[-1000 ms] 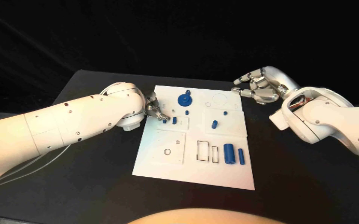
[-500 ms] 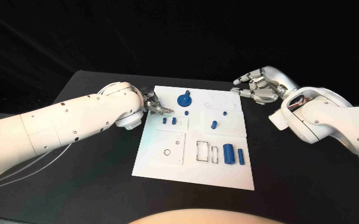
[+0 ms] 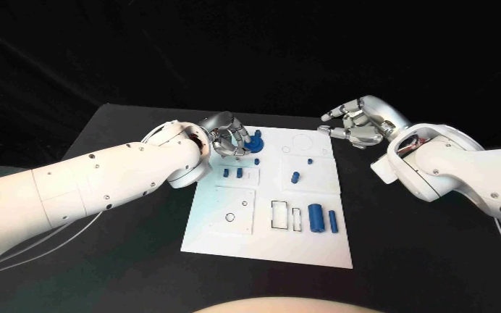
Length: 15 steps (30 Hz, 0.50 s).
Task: Assemble the parts on the task board
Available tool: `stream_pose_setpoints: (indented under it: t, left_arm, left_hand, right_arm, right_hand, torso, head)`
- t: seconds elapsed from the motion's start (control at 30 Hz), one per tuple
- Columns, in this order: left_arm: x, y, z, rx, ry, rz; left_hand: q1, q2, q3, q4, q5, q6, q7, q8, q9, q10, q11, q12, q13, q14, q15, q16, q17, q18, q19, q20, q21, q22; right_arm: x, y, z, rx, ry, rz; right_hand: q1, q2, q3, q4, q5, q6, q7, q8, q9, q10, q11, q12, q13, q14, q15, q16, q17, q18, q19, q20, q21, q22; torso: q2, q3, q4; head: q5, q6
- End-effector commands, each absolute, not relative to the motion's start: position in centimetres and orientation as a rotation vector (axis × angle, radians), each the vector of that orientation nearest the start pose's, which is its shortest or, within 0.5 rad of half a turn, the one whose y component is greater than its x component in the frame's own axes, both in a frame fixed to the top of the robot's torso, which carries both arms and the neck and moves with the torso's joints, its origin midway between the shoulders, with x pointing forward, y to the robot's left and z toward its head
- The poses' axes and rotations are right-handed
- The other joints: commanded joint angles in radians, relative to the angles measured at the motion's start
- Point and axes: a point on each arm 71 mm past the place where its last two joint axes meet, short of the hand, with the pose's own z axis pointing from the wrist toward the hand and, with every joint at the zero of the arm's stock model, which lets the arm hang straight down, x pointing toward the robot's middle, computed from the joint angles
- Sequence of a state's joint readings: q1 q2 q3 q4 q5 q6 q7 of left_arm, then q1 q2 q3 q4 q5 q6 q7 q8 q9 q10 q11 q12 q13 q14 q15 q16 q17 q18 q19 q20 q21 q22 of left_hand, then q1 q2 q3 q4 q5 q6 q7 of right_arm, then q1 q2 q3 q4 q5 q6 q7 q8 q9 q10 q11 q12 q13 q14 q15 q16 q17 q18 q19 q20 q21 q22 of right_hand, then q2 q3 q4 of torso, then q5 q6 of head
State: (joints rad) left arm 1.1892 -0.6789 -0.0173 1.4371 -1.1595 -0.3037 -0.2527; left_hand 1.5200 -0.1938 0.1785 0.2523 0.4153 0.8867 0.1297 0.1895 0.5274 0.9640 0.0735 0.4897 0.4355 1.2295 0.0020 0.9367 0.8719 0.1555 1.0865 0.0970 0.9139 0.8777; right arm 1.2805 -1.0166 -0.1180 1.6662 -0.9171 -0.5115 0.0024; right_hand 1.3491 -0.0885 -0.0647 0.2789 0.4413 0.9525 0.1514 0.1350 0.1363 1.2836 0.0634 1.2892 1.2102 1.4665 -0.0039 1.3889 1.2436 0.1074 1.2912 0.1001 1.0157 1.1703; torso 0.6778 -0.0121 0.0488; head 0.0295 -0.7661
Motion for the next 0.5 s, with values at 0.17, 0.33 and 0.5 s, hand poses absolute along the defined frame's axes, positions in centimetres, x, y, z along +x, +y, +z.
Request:
stream_pose_setpoints:
  t: [0.17,0.33,0.5]
  left_arm:
    - [49.8,12.9,-19.4,0.102,1.692,-0.756]
    - [49.9,12.2,-20.0,0.189,1.719,-0.699]
    - [50.1,11.6,-20.5,0.244,1.747,-0.651]
  left_hand:
    - [0.015,-0.016,0.006,0.009,-0.004,0.030,-0.005,-0.025,-0.082,-0.034,0.016,-0.060,-0.078,-0.010,0.013,-0.047,-0.070,0.000,0.054,0.009,0.031,0.039]
    - [0.020,-0.017,0.006,0.015,-0.002,0.064,-0.011,-0.036,-0.141,-0.003,0.012,-0.087,-0.138,0.095,0.008,0.100,0.045,-0.039,0.188,0.005,0.209,0.217]
    - [0.022,-0.016,0.008,0.019,-0.002,0.093,-0.014,-0.042,-0.176,0.022,0.009,-0.109,-0.178,0.144,0.005,0.197,0.120,-0.064,0.259,0.002,0.324,0.335]
  right_arm:
    - [46.3,-25.2,-15.9,0.362,1.584,0.872]
    - [46.4,-25.2,-15.9,0.363,1.585,0.872]
    - [46.4,-25.1,-15.9,0.362,1.585,0.874]
  right_hand:
    - [-0.004,0.007,-0.006,0.001,0.004,0.003,-0.003,0.005,0.001,-0.005,0.001,-0.005,0.000,0.028,-0.007,-0.003,0.001,0.013,-0.007,-0.003,-0.003,-0.001]
    - [-0.004,0.007,-0.006,0.001,0.004,0.003,-0.003,0.005,0.001,-0.005,0.001,-0.005,0.000,0.028,-0.007,-0.003,0.001,0.013,-0.007,-0.003,-0.003,-0.001]
    - [-0.004,0.007,-0.006,0.001,0.004,0.003,-0.003,0.005,0.001,-0.005,0.001,-0.005,0.000,0.028,-0.007,-0.003,0.001,0.013,-0.007,-0.003,-0.003,-0.001]
  torso:
    - [0.002,-0.0003,-0.0023]
    - [0.001,-0.0001,0.0003]
    - [0.002,-0.0002,-0.0014]
  head:
    - [-0.006,0.005]
    - [-0.011,0.004]
    - [-0.011,0.004]
